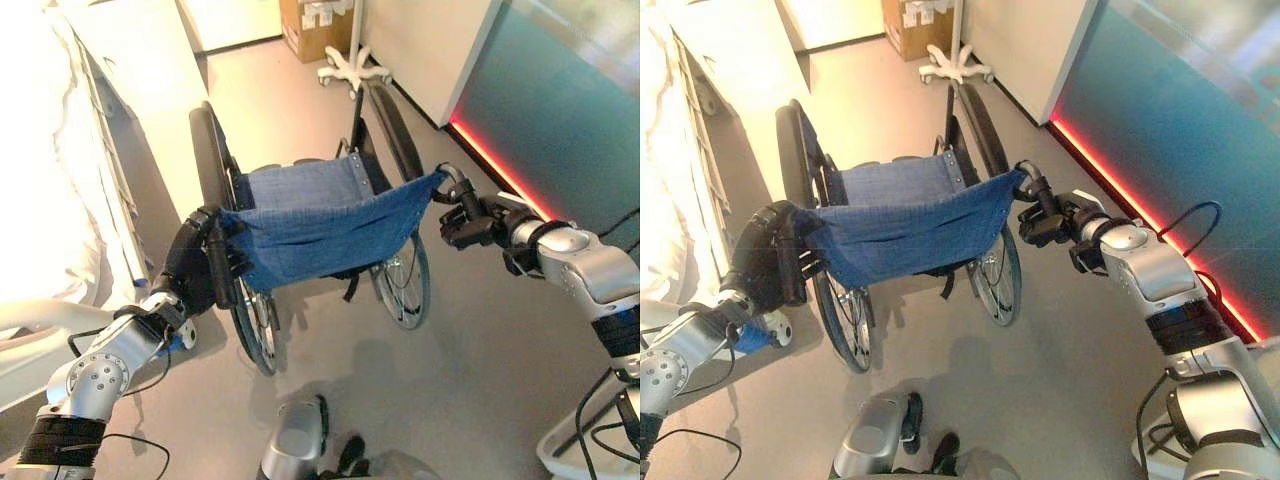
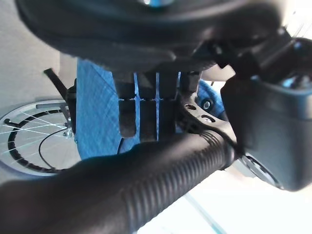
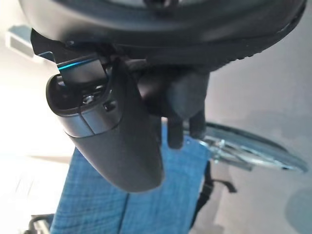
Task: Push the wheelchair next to the bed
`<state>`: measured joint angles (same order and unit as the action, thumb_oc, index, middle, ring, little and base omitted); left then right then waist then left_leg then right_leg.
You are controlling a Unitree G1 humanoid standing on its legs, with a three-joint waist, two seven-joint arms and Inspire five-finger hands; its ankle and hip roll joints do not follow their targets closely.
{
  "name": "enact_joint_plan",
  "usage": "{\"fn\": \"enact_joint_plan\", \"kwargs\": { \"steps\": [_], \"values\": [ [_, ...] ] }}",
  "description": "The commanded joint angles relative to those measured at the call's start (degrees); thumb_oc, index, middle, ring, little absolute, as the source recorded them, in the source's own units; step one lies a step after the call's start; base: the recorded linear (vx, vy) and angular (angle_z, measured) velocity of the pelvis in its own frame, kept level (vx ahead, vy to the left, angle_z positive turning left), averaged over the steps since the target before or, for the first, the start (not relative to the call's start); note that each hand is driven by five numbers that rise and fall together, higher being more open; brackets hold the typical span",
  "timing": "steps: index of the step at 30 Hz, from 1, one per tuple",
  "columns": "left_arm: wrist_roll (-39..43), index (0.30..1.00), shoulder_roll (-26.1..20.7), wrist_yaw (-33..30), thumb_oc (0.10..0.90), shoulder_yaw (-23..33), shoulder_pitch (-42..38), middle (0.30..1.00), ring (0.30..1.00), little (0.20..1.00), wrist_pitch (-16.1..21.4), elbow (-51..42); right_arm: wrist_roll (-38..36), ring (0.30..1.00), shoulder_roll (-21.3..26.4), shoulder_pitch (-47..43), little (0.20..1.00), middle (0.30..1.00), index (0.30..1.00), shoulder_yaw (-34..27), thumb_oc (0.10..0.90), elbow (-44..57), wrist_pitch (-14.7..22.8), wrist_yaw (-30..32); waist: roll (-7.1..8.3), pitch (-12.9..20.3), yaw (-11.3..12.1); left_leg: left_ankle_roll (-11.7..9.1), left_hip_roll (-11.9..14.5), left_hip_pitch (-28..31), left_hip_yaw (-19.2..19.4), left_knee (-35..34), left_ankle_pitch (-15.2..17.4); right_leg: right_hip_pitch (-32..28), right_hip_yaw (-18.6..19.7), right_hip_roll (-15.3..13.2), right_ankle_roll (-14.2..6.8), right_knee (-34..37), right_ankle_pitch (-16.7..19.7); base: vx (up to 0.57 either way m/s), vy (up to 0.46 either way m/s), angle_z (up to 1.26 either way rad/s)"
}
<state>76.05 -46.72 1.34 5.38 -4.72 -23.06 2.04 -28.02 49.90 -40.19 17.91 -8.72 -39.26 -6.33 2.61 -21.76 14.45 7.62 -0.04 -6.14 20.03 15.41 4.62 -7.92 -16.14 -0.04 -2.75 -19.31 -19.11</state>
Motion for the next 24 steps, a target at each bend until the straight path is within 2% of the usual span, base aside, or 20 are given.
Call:
{"fn": "enact_joint_plan", "kwargs": {
  "steps": [1, 2, 3, 4, 7, 10, 11, 12, 13, 15, 17, 20, 22, 24],
  "values": [
    [-1.8, 0.3, -5.0, 4.4, 0.4, 6.5, -12.8, 0.3, 0.3, 0.3, 8.8, -6.5, -0.3, 0.3, -1.0, 0.2, 0.3, 0.3, 0.3, 0.0, 0.4, 7.8, 9.7, -4.0, 0.06, 13.8, -0.8, -2.1, -7.0, -2.1, 0.6, -5.9, -2.9, -1.7, -3.5, 6.0, -8.3, -13.2, 20.1, 0.23, -0.029, 0.2],
    [-1.8, 0.3, -5.3, 4.8, 0.4, 6.6, -12.8, 0.3, 0.3, 0.3, 8.7, -6.3, -0.8, 0.3, -0.8, 0.3, 0.3, 0.3, 0.3, -0.2, 0.4, 7.9, 9.9, -3.8, 0.19, 13.9, -0.7, -2.0, -7.1, -2.2, 0.5, -5.7, -2.7, -1.4, -3.3, 6.0, -8.7, -13.9, 20.6, 0.22, -0.1, 0.29],
    [-1.5, 0.3, -6.1, 6.2, 0.4, 6.9, -13.1, 0.3, 0.3, 0.3, 8.4, -6.3, -1.7, 0.3, -1.2, 0.0, 0.3, 0.3, 0.3, -0.3, 0.4, 8.0, 9.9, -2.5, 0.92, 13.8, -0.3, -1.6, -7.9, -3.0, -1.4, -4.6, -2.5, -0.1, 0.1, 7.1, -10.8, -17.1, 25.4, 0.2, -0.135, 0.3],
    [-1.2, 0.3, -6.8, 7.0, 0.4, 6.8, -13.0, 0.3, 0.3, 0.3, 8.6, -6.2, -2.3, 0.3, -1.4, -0.2, 0.3, 0.3, 0.3, 0.0, 0.4, 7.8, 10.3, -2.1, 1.22, 13.9, -0.2, -1.7, -8.3, -3.7, -2.4, -3.8, -2.3, 0.4, 2.0, 7.0, -10.8, -16.5, 25.7, 0.21, -0.151, 0.29],
    [0.2, 0.3, -8.0, 7.1, 0.4, 6.3, -13.0, 0.3, 0.3, 0.3, 8.9, -6.1, -1.3, 0.3, -1.7, 0.6, 0.3, 0.3, 0.3, -0.1, 0.4, 7.8, 10.4, -2.4, 1.21, 13.9, -0.6, -2.6, -8.7, -5.2, -4.7, -1.4, -2.2, -0.8, 4.2, 3.9, -8.6, -10.3, 21.4, 0.15, -0.097, 0.19],
    [2.2, 0.3, -9.3, 6.5, 0.4, 4.6, -14.0, 0.3, 0.3, 0.3, 10.5, -5.4, -0.7, 0.3, -0.6, 1.1, 0.3, 0.3, 0.3, -0.4, 0.4, 6.8, 11.8, -3.4, -0.92, 13.7, -1.6, -5.1, -6.7, -6.0, -8.9, 1.0, -2.4, -0.9, 3.6, -1.5, -4.1, -1.4, 12.6, 0.15, -0.147, 0.28],
    [2.9, 0.3, -9.4, 5.7, 0.4, 3.4, -15.1, 0.3, 0.3, 0.3, 11.7, -5.2, -0.9, 0.3, 0.3, 0.3, 0.3, 0.3, 0.3, -0.3, 0.4, 5.8, 12.8, -4.1, -2.09, 13.0, -2.4, -6.3, -5.6, -5.0, -11.7, 1.4, -2.0, 0.7, 3.5, -4.8, -3.4, 2.3, 10.9, 0.15, -0.157, 0.48],
    [2.9, 0.3, -9.4, 5.6, 0.4, 3.1, -15.3, 0.3, 0.3, 0.3, 11.8, -5.1, -0.9, 0.3, 0.5, 0.1, 0.3, 0.3, 0.3, -0.3, 0.4, 5.6, 12.9, -4.2, -2.26, 12.8, -2.7, -6.5, -5.5, -4.7, -12.3, 1.5, -1.9, 0.9, 3.4, -5.4, -3.4, 2.9, 10.9, 0.14, -0.162, 0.67],
    [3.0, 0.3, -9.3, 5.1, 0.4, 2.6, -16.1, 0.3, 0.3, 0.3, 12.2, -5.1, -1.2, 0.3, 0.8, -0.9, 0.3, 0.3, 0.3, 0.2, 0.4, 5.3, 12.9, -4.1, -2.76, 12.4, -3.1, -7.1, -5.0, -3.5, -13.8, 1.2, -1.6, 2.0, 3.6, -7.1, -3.6, 4.5, 11.6, 0.12, -0.155, 0.57],
    [3.0, 0.3, -9.1, 3.9, 0.4, 1.5, -18.1, 0.3, 0.3, 0.3, 12.3, -4.7, -1.9, 0.3, 0.9, -3.7, 0.3, 0.3, 0.3, 1.4, 0.4, 4.7, 12.0, -3.8, -3.61, 11.7, -3.8, -8.2, -3.2, 0.4, -16.2, -0.4, -0.7, 5.3, 3.9, -11.6, -4.8, 7.5, 15.7, 0.15, -0.257, 0.55],
    [2.9, 0.3, -9.2, 3.3, 0.4, 1.6, -19.3, 0.3, 0.3, 0.3, 12.0, -4.5, -2.7, 0.3, 0.7, -6.4, 0.3, 0.3, 0.3, 2.4, 0.4, 5.4, 10.0, -3.0, -3.74, 11.0, -4.0, -9.3, -0.9, 3.6, -17.0, -2.2, 0.3, 7.7, 4.0, -14.4, -6.3, 9.7, 19.6, 0.15, -0.339, 0.46],
    [2.8, 0.3, -9.1, 3.4, 0.4, 2.7, -19.2, 0.3, 0.3, 0.3, 11.9, -4.6, -3.7, 0.3, 0.8, -8.4, 0.3, 0.3, 0.3, 2.9, 0.4, 7.5, 7.6, -2.4, -2.94, 10.9, -4.3, -10.5, 2.4, 4.4, -18.0, -2.1, 0.6, 8.8, 5.1, -13.3, -7.7, 10.3, 19.0, 0.18, -0.33, 0.37],
    [3.0, 0.3, -8.8, 3.5, 0.4, 3.2, -18.3, 0.3, 0.3, 0.3, 12.2, -5.4, -4.4, 0.3, 1.6, -8.3, 0.3, 0.3, 0.3, 2.9, 0.4, 8.6, 7.2, -2.2, -1.85, 11.2, -4.5, -11.4, 4.0, 3.7, -18.8, -0.7, 0.6, 8.5, 5.7, -12.2, -7.4, 10.7, 18.2, 0.23, -0.357, 0.42],
    [2.4, 0.3, -8.1, 3.4, 0.4, 4.2, -16.6, 0.3, 0.3, 0.3, 12.4, -6.5, -5.0, 0.3, 2.7, -7.9, 0.3, 0.3, 0.3, 2.9, 0.4, 9.4, 7.4, -2.3, -0.43, 11.6, -4.6, -12.1, 6.4, 3.4, -19.7, 0.8, 0.5, 8.3, 5.7, -10.7, -6.2, 10.5, 17.0, 0.28, -0.383, 0.53]
  ]
}}
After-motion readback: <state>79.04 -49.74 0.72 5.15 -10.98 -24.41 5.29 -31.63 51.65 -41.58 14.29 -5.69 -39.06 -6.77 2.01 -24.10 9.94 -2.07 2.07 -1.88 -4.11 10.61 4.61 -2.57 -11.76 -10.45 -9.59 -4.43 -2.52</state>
